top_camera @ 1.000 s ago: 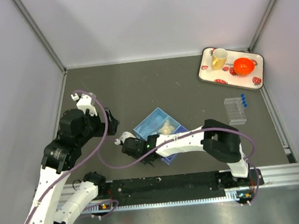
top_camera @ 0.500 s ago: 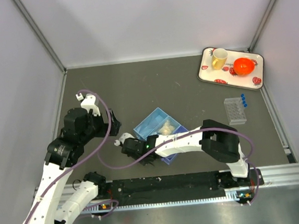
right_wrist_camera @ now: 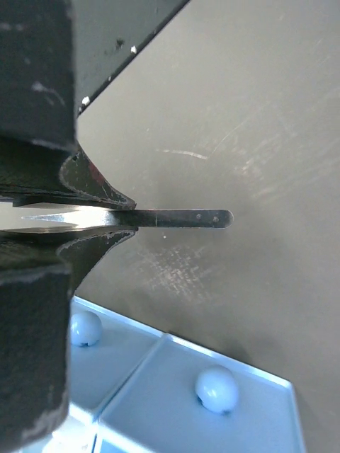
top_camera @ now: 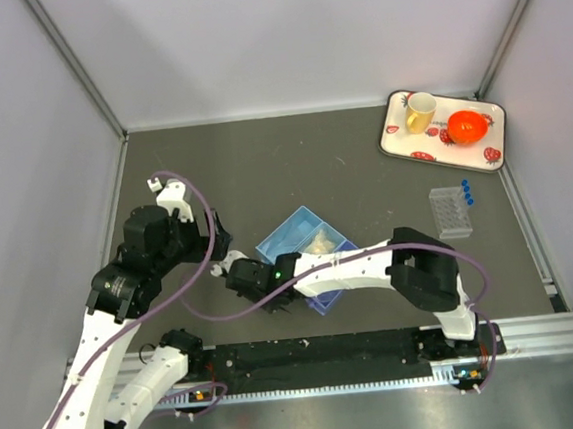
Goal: Organize the chemistry lab equipment
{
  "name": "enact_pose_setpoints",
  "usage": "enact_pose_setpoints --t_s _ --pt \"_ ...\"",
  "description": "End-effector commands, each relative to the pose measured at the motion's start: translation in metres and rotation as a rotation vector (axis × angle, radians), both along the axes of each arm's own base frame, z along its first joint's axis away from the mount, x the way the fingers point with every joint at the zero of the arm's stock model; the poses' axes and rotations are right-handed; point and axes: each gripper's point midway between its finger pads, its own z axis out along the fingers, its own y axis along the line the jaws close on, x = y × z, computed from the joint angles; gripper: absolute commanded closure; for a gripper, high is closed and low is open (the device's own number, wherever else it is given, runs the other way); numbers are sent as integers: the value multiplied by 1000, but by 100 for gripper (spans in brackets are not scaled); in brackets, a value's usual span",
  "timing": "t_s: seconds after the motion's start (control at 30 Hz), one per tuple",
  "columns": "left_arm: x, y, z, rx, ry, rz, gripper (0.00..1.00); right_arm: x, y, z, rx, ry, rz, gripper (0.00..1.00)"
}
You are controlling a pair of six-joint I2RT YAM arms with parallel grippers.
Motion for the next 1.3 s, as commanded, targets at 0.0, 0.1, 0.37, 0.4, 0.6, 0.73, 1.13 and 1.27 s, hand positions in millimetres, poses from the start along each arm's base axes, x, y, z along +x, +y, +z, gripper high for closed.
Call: enact_pose_setpoints --t_s 0.0,0.1,0.37,0.4,0.6,0.73,1.13,1.27 --pt "2 0 14 -3 -60 -8 7 11 27 79 161 -69 30 95" --pt "1 3 17 3 -69 -2 6 13 29 117 219 -99 46 94" --pt "-4 23 36 64 -119 56 5 28 -6 182 250 -243 33 92" --pt "-5 22 38 60 -121 53 5 32 -14 182 233 -263 19 92" --pt "-12 17 45 21 -133 26 5 61 -61 185 159 -357 4 94" --pt "-12 14 46 1 -137 18 5 78 -81 186 100 -435 84 100" --pt "-21 4 41 -32 -124 -45 5 126 -95 202 128 -623 160 100" --pt "-25 3 37 -36 -117 -55 5 142 -91 201 105 -690 212 100"
